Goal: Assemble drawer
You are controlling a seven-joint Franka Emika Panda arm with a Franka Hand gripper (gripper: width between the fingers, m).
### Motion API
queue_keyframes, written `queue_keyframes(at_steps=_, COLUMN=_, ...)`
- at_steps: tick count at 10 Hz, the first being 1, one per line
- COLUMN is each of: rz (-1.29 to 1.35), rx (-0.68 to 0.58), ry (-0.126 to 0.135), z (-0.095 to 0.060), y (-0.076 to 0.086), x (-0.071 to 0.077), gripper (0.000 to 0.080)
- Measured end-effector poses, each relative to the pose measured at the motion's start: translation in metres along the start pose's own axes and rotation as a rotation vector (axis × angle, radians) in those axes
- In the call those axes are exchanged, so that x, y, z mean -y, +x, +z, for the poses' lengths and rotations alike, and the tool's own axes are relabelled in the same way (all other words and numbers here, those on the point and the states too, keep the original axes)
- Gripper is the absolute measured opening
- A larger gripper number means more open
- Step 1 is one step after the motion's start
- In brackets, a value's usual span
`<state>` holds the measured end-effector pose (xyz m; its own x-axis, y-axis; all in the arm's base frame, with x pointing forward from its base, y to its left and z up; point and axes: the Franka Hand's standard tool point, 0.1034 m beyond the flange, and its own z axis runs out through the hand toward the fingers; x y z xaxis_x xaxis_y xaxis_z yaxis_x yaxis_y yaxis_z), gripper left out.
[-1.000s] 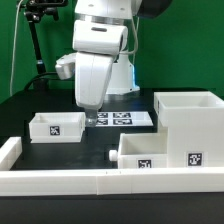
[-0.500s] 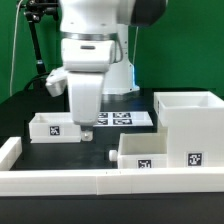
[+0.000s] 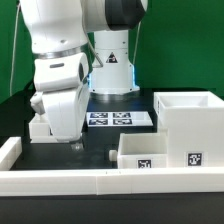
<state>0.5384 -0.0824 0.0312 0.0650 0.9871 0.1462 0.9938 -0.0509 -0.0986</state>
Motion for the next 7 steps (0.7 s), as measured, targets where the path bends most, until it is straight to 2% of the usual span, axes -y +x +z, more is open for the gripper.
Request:
queue_keyframes(at_steps=1, rz=-0.003, rx=-0.015, ry=0.008, z=0.006, y=0.005, x=-0.001, gripper=0.0649)
queue_keyframes(at_steps=4, rz=0.052, rx=-0.028, ry=0.016, z=0.012, y=0.036, x=-0.003, gripper=0.0649)
queue_keyframes(at_steps=7, rz=0.159, rx=-0.017, ry=0.022, z=0.014, y=0.050, x=-0.004, gripper=0.0649)
